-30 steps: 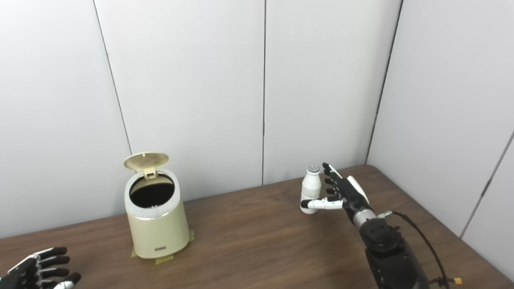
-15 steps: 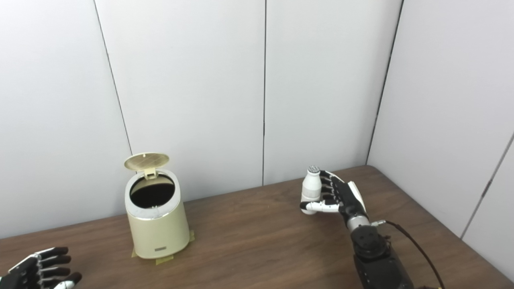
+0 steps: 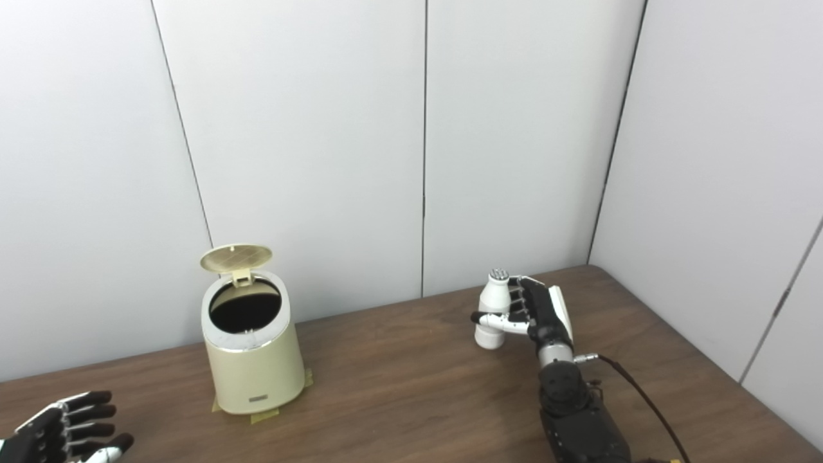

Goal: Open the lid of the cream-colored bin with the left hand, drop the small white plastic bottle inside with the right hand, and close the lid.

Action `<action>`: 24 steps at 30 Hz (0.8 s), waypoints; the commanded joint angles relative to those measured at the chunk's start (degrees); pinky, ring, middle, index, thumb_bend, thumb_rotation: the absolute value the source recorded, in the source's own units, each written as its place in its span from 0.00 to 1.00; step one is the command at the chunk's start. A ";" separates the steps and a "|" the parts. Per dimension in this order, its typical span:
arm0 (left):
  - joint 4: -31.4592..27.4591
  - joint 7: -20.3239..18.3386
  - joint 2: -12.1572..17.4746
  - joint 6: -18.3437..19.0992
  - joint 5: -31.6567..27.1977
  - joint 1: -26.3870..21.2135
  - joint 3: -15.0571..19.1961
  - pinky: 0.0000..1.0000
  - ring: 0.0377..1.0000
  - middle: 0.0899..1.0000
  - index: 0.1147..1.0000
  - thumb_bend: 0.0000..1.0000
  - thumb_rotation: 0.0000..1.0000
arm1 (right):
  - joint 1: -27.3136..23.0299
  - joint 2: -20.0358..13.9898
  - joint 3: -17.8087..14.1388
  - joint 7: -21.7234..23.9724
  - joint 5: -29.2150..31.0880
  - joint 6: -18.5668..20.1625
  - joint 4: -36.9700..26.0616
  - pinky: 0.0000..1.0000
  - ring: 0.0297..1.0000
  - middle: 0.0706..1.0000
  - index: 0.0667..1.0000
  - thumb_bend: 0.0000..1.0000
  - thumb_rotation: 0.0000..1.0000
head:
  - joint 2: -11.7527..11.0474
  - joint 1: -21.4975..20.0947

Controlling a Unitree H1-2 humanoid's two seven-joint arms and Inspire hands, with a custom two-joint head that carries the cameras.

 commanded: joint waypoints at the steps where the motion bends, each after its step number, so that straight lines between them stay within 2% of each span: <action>1: -2.53 -0.27 0.72 0.28 0.32 -1.89 -0.21 0.62 0.67 0.68 0.68 0.62 0.00 | -2.84 -1.84 -0.14 -1.75 -0.67 -2.36 -1.01 0.33 0.36 0.44 0.49 0.51 0.00 | 0.06 0.00; 5: -3.19 -0.10 0.63 1.59 0.28 -1.82 -0.28 0.65 0.69 0.70 0.69 0.62 0.00 | -2.72 -1.72 0.04 -2.25 -0.96 -1.91 -1.59 0.33 0.36 0.44 0.51 0.51 0.00 | 0.12 0.10; 9: -3.97 0.03 0.16 2.47 -0.14 -1.64 -0.24 0.64 0.69 0.70 0.70 0.61 0.00 | -1.77 -1.48 0.61 -2.23 -1.68 -1.25 -5.30 0.32 0.35 0.43 0.52 0.51 0.00 | 0.12 0.10; 12: -4.47 0.03 0.15 2.87 0.17 -1.59 -0.52 0.65 0.70 0.71 0.71 0.59 0.00 | -0.58 -1.14 2.55 -3.09 -5.65 0.95 -12.26 0.32 0.36 0.43 0.52 0.51 0.00 | 0.50 1.28; 14: -4.87 0.00 0.04 3.28 0.06 -1.47 -0.57 0.66 0.70 0.71 0.71 0.59 0.00 | 0.14 -0.46 3.43 -1.50 -5.40 -0.13 -17.58 0.33 0.37 0.44 0.51 0.51 0.00 | 0.54 1.67; 17: -5.30 0.28 -0.20 4.08 0.46 -1.46 -0.80 0.67 0.71 0.72 0.72 0.59 0.00 | 0.78 0.56 4.82 0.93 -5.57 1.88 -25.42 0.35 0.38 0.46 0.49 0.51 0.00 | 0.71 2.81; 19: -5.36 0.23 -0.39 3.95 0.38 -1.42 -0.98 0.68 0.71 0.72 0.73 0.58 0.00 | 0.39 1.39 7.16 3.03 -7.80 3.98 -31.39 0.34 0.37 0.46 0.50 0.51 0.00 | 0.80 3.94; 21: -5.24 0.12 -0.58 3.52 0.35 -1.37 -1.24 0.67 0.70 0.72 0.73 0.58 0.00 | -0.33 1.89 9.34 5.05 -9.52 5.19 -35.16 0.32 0.36 0.45 0.51 0.51 0.00 | 0.88 5.03; 24: -4.38 0.13 -1.02 2.34 0.47 -1.38 -1.76 0.67 0.70 0.72 0.73 0.60 0.00 | -1.92 3.14 11.74 6.90 -11.26 5.74 -37.25 0.31 0.36 0.44 0.51 0.51 0.00 | 0.85 7.22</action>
